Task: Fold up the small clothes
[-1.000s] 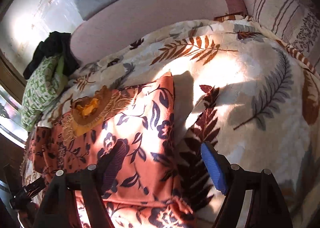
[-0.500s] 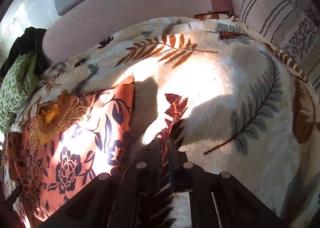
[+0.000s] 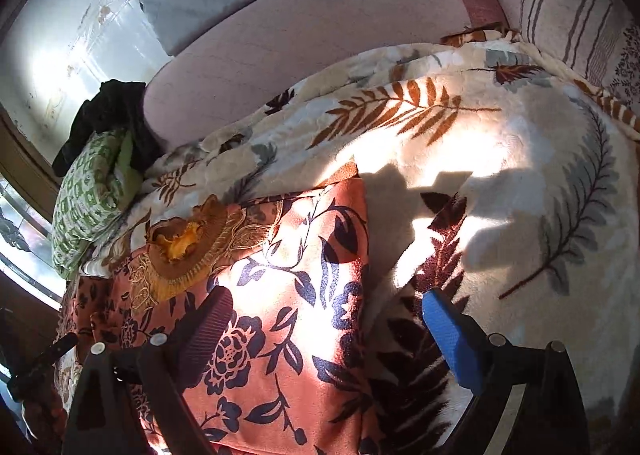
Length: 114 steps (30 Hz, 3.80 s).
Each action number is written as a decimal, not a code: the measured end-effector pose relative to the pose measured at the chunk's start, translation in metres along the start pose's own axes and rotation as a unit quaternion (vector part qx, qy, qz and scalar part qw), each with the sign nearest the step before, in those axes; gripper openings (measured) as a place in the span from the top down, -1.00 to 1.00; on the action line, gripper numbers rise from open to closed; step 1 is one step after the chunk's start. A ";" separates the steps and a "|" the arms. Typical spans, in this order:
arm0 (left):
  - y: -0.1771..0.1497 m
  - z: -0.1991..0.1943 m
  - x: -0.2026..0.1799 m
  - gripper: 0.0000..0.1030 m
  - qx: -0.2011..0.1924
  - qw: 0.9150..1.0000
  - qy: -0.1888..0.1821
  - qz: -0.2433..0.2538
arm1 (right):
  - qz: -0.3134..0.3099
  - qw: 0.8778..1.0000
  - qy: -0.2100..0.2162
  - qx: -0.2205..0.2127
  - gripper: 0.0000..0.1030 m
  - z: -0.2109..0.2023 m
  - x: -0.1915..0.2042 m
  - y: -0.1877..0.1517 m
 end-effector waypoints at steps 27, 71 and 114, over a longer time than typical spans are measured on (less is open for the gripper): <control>-0.008 -0.052 -0.005 -0.22 -0.071 0.989 0.100 0.078 | -0.048 0.998 -0.028 0.004 -0.93 -0.030 0.002 -0.022; -0.054 -0.001 0.005 -0.02 0.021 0.994 0.100 0.038 | -0.023 0.991 -0.131 0.015 0.41 0.030 -0.022 0.019; -0.072 -0.073 0.302 -0.43 -0.116 0.917 -0.023 -0.381 | -0.007 0.997 0.007 0.071 -0.58 -0.066 0.045 -0.160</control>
Point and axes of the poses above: each gripper's, at about its wrist camera, not at the fingertips, and z roughly the way its jaws point, x to its left, y to its top, the point moved 9 cm from there along z, roughly the way its jaws point, and after that the axes turned 5 degrees about z, right-handed, at the moved point
